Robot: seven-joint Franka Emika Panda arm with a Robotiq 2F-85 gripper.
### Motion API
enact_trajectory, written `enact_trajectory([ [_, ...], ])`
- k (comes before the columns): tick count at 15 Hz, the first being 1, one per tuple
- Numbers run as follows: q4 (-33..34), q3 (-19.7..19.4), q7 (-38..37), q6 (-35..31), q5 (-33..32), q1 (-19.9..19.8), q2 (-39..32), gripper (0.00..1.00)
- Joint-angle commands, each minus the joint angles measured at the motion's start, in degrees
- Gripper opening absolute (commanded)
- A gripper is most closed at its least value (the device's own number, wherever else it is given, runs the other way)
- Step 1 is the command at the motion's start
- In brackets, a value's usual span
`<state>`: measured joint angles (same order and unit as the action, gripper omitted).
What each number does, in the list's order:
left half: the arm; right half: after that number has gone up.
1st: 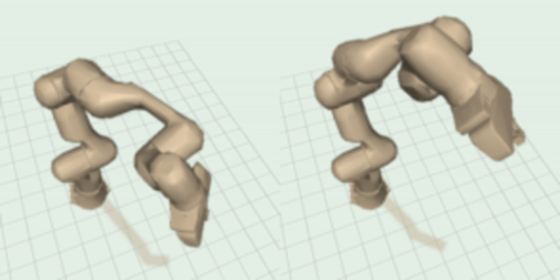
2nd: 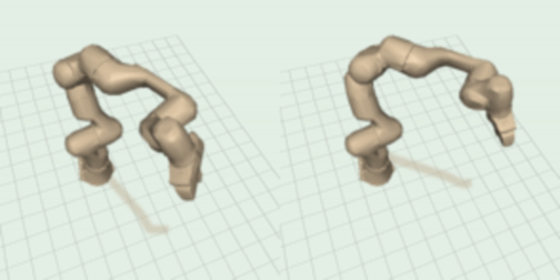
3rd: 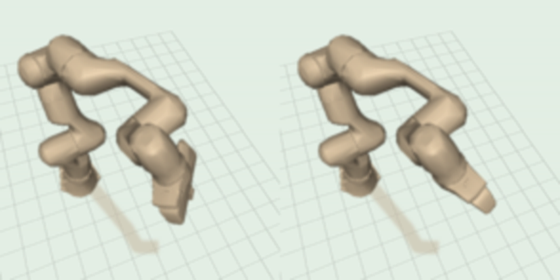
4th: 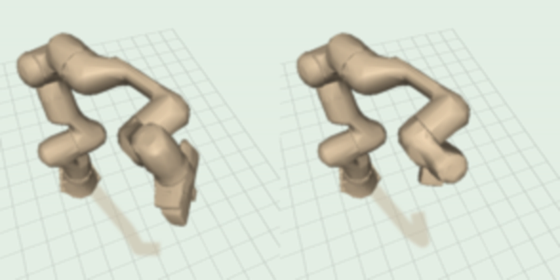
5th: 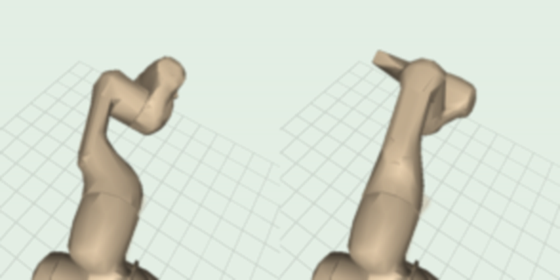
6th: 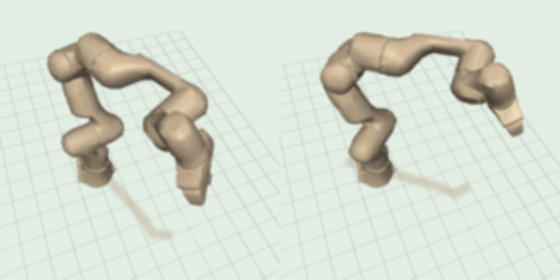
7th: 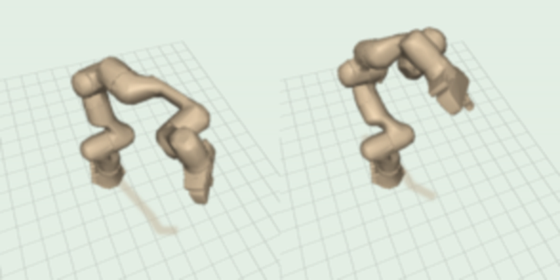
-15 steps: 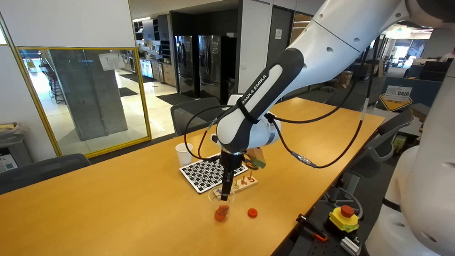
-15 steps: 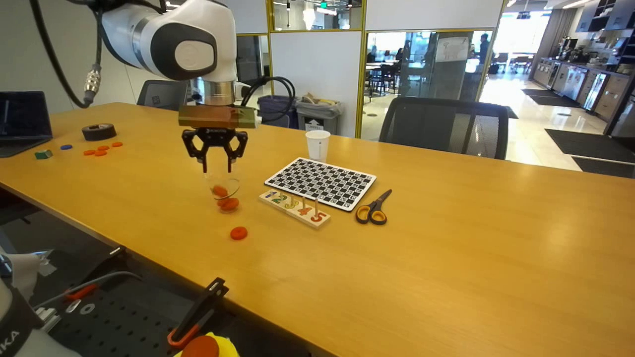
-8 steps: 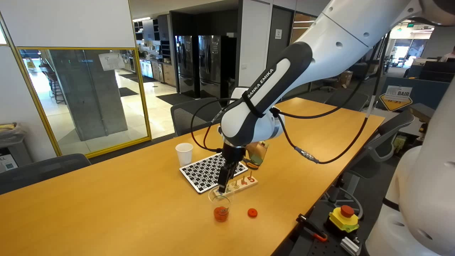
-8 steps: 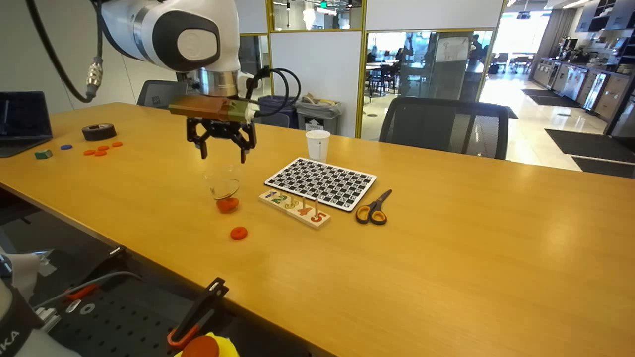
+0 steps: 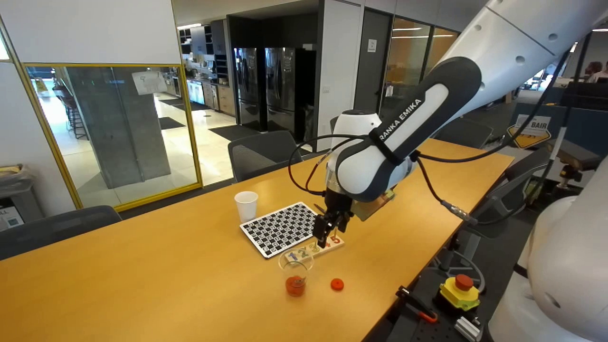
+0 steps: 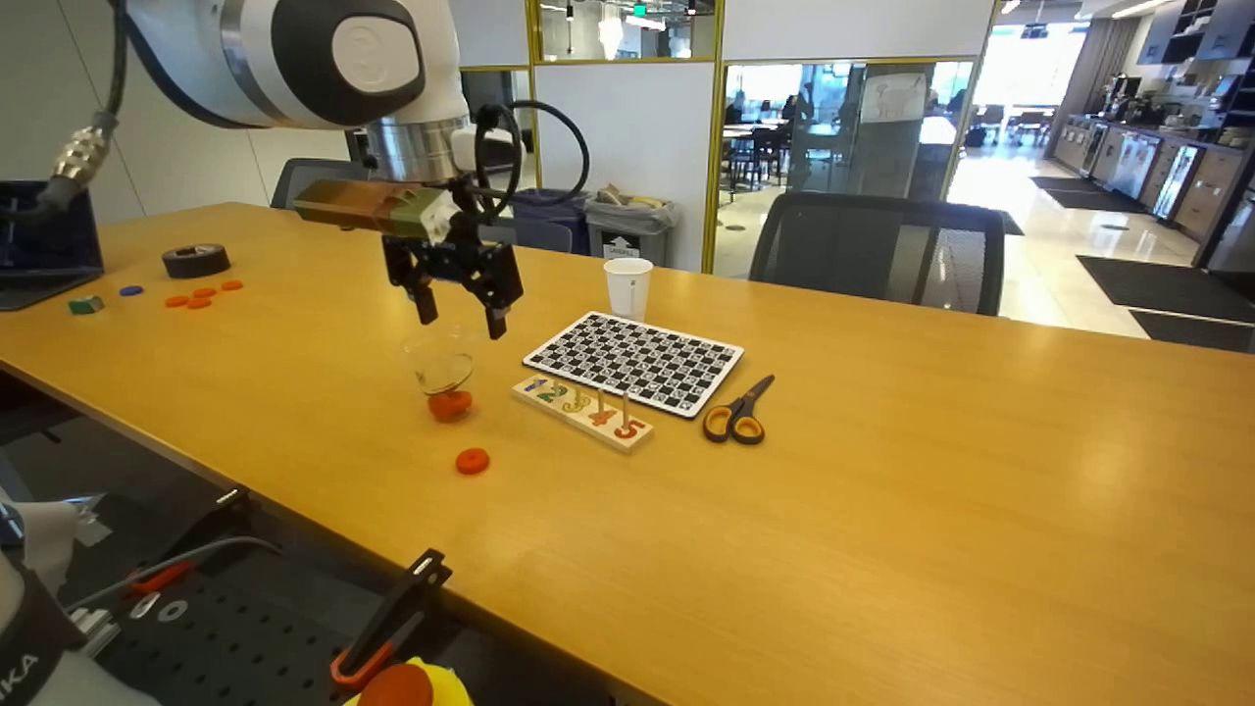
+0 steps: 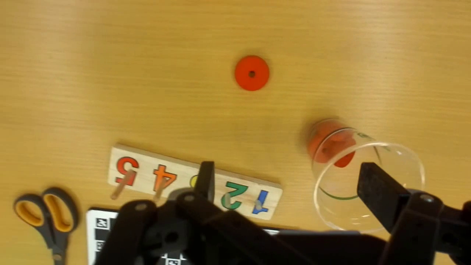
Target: Place the yellow rings inside the white cup, put the orange rings in the clear cup
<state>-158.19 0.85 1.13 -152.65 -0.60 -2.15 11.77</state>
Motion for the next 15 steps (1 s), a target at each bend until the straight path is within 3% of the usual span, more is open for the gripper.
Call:
enact_trajectory([
  [1,0.05,1.22,-12.12,-1.19,-5.96,-3.44,-1.05,1.00],
  [7,0.05,0.70,-20.54,-3.21,-7.95,-3.15,-7.92,1.00],
  [11,0.04,-0.21,-19.11,-5.81,-4.58,-1.55,-13.66,1.00],
  [15,0.04,0.04,-14.70,-13.27,1.98,-0.74,-19.27,1.00],
])
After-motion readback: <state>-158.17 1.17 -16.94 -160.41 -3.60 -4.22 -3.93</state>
